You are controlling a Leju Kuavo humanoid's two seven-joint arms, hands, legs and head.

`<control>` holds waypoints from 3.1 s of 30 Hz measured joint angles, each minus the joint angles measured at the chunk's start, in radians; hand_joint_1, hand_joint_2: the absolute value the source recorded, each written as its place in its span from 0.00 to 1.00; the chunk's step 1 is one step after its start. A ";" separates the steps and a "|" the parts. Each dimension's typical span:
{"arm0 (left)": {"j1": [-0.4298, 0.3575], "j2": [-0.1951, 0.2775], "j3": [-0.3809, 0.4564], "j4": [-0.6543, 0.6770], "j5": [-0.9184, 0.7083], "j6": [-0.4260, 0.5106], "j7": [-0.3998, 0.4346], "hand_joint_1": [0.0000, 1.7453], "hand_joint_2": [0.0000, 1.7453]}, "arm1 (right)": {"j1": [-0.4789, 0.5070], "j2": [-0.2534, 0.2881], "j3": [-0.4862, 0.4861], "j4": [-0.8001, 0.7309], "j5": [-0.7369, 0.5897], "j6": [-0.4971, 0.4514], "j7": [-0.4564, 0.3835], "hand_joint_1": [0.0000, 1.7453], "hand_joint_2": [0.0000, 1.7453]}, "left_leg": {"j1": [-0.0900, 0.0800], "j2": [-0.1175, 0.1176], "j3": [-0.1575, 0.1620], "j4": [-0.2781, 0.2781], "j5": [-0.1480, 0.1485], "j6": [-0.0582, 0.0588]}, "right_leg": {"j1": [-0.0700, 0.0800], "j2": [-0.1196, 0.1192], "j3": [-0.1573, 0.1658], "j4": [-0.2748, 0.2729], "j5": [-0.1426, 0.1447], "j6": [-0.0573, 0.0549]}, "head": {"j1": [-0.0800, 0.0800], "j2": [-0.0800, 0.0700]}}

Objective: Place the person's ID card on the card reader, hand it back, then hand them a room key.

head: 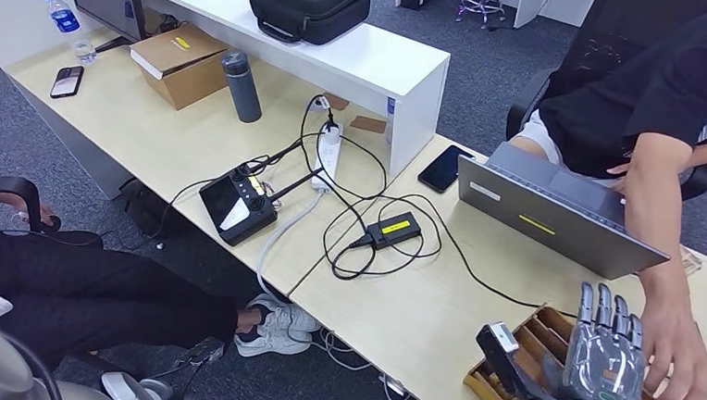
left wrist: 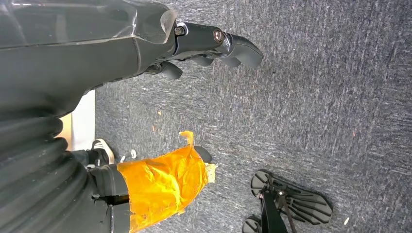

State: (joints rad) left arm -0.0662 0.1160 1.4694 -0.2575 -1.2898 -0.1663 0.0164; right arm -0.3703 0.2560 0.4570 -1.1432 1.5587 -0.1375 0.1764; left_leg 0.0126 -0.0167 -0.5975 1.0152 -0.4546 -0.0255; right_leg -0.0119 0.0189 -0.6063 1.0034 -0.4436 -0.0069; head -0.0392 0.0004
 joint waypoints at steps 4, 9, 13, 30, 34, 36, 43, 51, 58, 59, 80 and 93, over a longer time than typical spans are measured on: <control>0.000 0.000 0.000 0.000 0.000 0.000 0.000 0.00 1.00 | -0.008 0.000 -0.001 0.012 0.000 0.009 0.022 0.00 1.00 | 0.000 0.000 0.000 0.000 0.000 0.000 | 0.000 0.000 0.000 0.000 0.000 0.000 | 0.000 0.000; 0.000 0.000 0.000 0.000 -0.002 -0.001 0.000 0.00 1.00 | -0.024 0.000 -0.009 0.034 0.000 0.015 0.034 0.00 1.00 | 0.000 0.000 0.000 0.000 0.000 0.000 | 0.000 0.000 0.000 0.000 0.000 0.000 | 0.000 0.000; 0.000 0.000 0.000 0.000 -0.002 -0.001 0.000 0.00 1.00 | -0.032 0.000 -0.019 0.046 0.000 0.016 0.039 0.12 1.00 | 0.000 0.000 0.000 0.000 0.000 0.000 | 0.000 0.000 0.000 0.000 0.000 0.000 | 0.000 0.000; 0.000 0.000 0.000 0.000 0.000 -0.001 0.003 0.00 1.00 | -0.034 -0.004 -0.031 0.062 0.000 0.037 0.050 0.77 1.00 | 0.000 0.000 0.000 0.000 0.000 0.000 | 0.000 0.000 0.000 0.000 0.000 0.000 | 0.000 0.000; 0.000 0.000 0.000 0.000 0.002 0.000 0.003 0.00 1.00 | -0.031 -0.005 -0.037 0.058 0.000 0.033 0.033 0.77 1.00 | 0.000 0.000 0.000 0.000 0.000 0.000 | 0.000 0.000 0.000 0.000 0.000 0.000 | 0.000 0.000; 0.000 0.000 0.000 0.000 0.004 0.000 0.003 0.00 1.00 | -0.023 -0.005 -0.039 0.046 0.000 0.028 0.020 0.77 1.00 | 0.000 0.000 0.000 0.000 0.000 0.000 | 0.000 0.000 0.000 0.000 0.000 0.000 | 0.000 0.000; 0.000 0.000 0.000 0.000 0.009 0.001 0.010 0.00 1.00 | 0.009 -0.003 -0.044 -0.080 -0.008 -0.001 -0.047 0.77 1.00 | 0.000 0.000 0.000 0.000 0.000 0.000 | 0.000 0.000 0.000 0.000 0.000 0.000 | 0.000 0.000; 0.001 0.001 0.000 0.000 0.008 0.000 0.010 0.00 1.00 | -0.001 0.001 -0.042 -0.254 -0.069 0.010 -0.076 0.86 1.00 | 0.000 0.000 0.000 0.000 0.000 0.000 | 0.000 0.000 0.000 0.000 0.000 0.000 | 0.000 0.000; -0.001 0.008 0.000 0.000 -0.009 -0.012 0.008 0.00 1.00 | -0.123 0.025 -0.034 -0.300 -0.104 0.088 -0.017 0.98 1.00 | 0.000 0.000 0.000 0.000 0.000 0.000 | 0.000 0.000 0.000 0.000 0.001 -0.001 | 0.000 0.000; -0.002 0.009 0.000 0.000 -0.010 -0.012 0.008 0.00 1.00 | -0.147 0.028 -0.034 -0.298 -0.106 0.094 -0.011 0.99 1.00 | 0.000 0.000 0.000 0.000 0.000 0.000 | 0.000 0.000 0.000 0.000 0.001 -0.001 | 0.000 0.000; -0.011 0.031 -0.026 0.000 -0.055 -0.045 -0.022 0.00 1.00 | -0.424 0.098 -0.056 0.039 -0.445 0.187 -0.035 0.00 1.00 | 0.000 0.001 0.001 0.000 0.000 -0.001 | 0.000 0.001 0.000 0.001 0.001 -0.001 | 0.000 0.000; -0.014 0.062 -0.076 0.001 -0.073 -0.057 -0.021 0.00 1.00 | -0.591 -0.006 -0.318 0.497 -0.838 0.214 -0.240 0.00 1.00 | 0.000 -0.001 0.001 0.002 0.001 -0.001 | 0.000 -0.001 0.001 0.000 0.002 0.000 | 0.000 0.000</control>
State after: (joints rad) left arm -0.0804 0.1779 1.3934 -0.2564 -1.3627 -0.2234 -0.0049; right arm -0.9616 0.2503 0.1387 -0.6461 0.7203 0.0761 -0.0639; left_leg 0.0122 -0.0181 -0.5969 1.0171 -0.4534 -0.0261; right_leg -0.0122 0.0175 -0.6056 1.0036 -0.4419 -0.0069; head -0.0391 0.0004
